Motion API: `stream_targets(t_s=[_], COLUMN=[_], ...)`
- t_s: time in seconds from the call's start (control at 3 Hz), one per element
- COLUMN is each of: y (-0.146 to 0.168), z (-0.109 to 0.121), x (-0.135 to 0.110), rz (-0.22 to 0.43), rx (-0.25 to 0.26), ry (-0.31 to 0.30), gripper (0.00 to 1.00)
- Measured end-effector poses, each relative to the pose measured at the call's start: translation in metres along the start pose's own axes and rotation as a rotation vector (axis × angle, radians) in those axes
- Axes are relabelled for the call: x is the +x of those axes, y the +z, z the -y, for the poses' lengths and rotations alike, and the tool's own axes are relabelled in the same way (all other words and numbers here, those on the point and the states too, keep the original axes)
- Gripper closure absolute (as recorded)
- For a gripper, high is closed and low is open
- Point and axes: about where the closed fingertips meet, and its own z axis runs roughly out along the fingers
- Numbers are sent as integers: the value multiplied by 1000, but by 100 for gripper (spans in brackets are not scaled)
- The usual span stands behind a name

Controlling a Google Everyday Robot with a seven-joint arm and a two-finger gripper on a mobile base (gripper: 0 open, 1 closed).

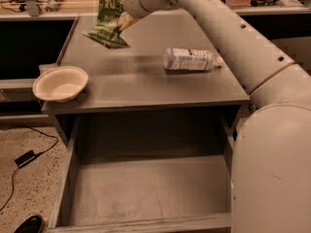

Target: Pick green jalapeno chip bag from top drawer and place on counter

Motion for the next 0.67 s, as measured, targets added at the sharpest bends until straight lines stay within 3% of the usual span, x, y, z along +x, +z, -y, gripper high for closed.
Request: stream_targets(t_s=[0.67], y=[0], z=[0], x=[0], rz=[0], rx=[0], ry=[0], gripper=[0])
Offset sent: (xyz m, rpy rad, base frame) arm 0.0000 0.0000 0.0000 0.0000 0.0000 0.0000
